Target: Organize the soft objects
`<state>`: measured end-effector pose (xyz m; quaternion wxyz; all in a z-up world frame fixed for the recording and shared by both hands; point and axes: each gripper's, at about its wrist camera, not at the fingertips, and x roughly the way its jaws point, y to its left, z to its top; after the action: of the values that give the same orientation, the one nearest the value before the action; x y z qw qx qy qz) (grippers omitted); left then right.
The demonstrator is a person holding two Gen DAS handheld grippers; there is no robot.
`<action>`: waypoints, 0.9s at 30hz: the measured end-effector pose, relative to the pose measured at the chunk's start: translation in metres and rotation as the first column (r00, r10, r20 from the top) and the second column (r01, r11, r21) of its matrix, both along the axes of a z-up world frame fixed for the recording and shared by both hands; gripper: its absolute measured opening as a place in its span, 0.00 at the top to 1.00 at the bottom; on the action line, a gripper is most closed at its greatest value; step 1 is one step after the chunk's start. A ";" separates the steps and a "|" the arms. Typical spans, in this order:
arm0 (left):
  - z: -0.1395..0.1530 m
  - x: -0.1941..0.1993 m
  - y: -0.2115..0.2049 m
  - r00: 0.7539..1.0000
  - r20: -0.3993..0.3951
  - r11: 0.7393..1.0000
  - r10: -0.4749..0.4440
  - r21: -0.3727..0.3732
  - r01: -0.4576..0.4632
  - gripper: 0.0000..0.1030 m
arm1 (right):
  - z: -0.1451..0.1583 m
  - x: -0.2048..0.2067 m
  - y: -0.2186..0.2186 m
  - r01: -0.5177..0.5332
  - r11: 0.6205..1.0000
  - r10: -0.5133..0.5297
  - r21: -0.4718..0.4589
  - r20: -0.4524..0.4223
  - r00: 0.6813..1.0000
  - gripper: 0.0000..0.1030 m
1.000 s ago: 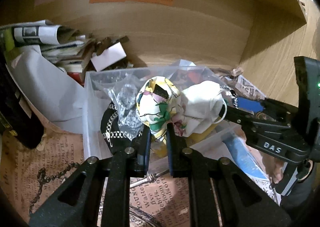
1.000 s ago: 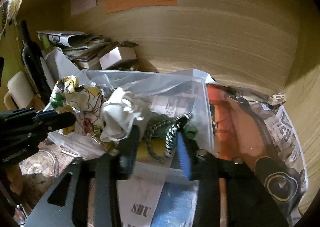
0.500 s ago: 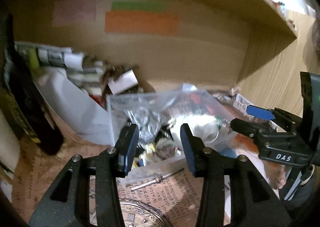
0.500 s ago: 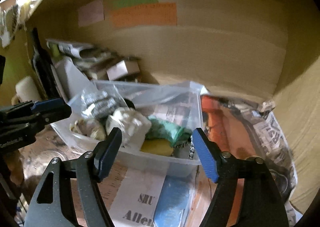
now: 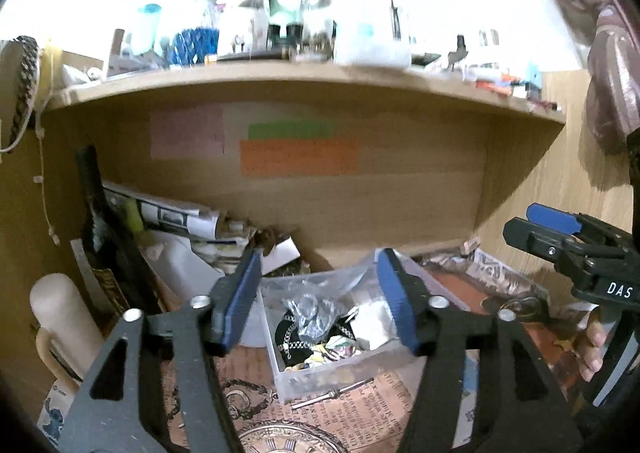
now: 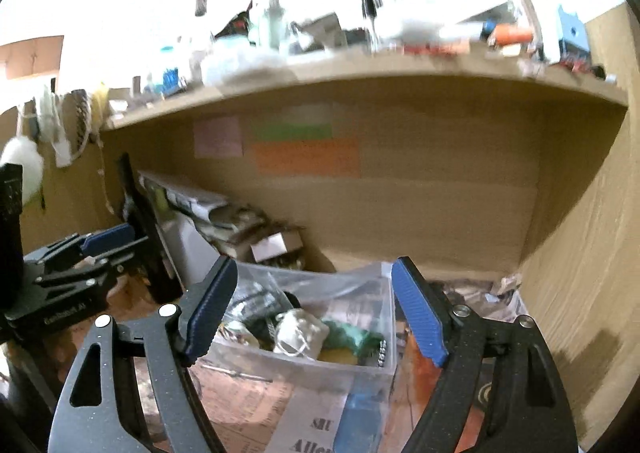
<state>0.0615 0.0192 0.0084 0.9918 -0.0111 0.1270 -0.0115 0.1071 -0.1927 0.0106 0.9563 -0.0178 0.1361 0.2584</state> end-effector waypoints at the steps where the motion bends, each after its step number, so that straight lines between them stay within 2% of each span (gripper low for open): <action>1: 0.002 -0.003 0.000 1.000 0.010 1.000 0.001 0.002 -0.001 0.36 | 0.002 -0.004 0.000 0.000 1.000 0.000 0.008 0.010 1.000 0.20; 3: 0.004 -0.007 -0.001 1.000 0.027 1.000 0.003 0.010 -0.003 0.32 | 0.003 -0.009 -0.001 -0.003 1.000 0.002 0.021 0.018 1.000 0.17; 5: 0.005 -0.013 -0.003 0.999 0.041 1.000 0.004 0.012 -0.004 0.24 | 0.005 -0.013 -0.001 -0.003 1.000 0.002 0.028 0.025 1.000 0.16; 7: 0.008 -0.019 -0.005 0.998 0.057 1.000 0.013 0.013 -0.013 0.10 | 0.005 -0.017 0.000 0.004 0.999 -0.005 0.033 0.033 0.999 0.06; 10: 0.010 -0.026 -0.008 0.996 0.081 0.999 0.026 0.021 -0.027 0.03 | 0.004 -0.023 -0.002 0.021 0.999 -0.023 0.036 0.049 0.999 0.00; 16: 0.011 -0.034 -0.015 0.995 0.093 0.999 0.029 0.036 -0.033 0.00 | 0.004 -0.027 -0.001 0.024 0.999 -0.025 0.031 0.045 0.999 0.00; 27: 0.010 -0.036 -0.015 0.996 0.088 0.999 0.028 0.025 -0.030 0.00 | 0.003 -0.032 0.000 0.021 0.999 -0.022 0.029 0.049 0.999 0.00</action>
<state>0.0255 0.0041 0.0183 0.9965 0.0005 0.0834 0.0041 0.0750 -0.1929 0.0134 0.9622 -0.0090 0.1089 0.2493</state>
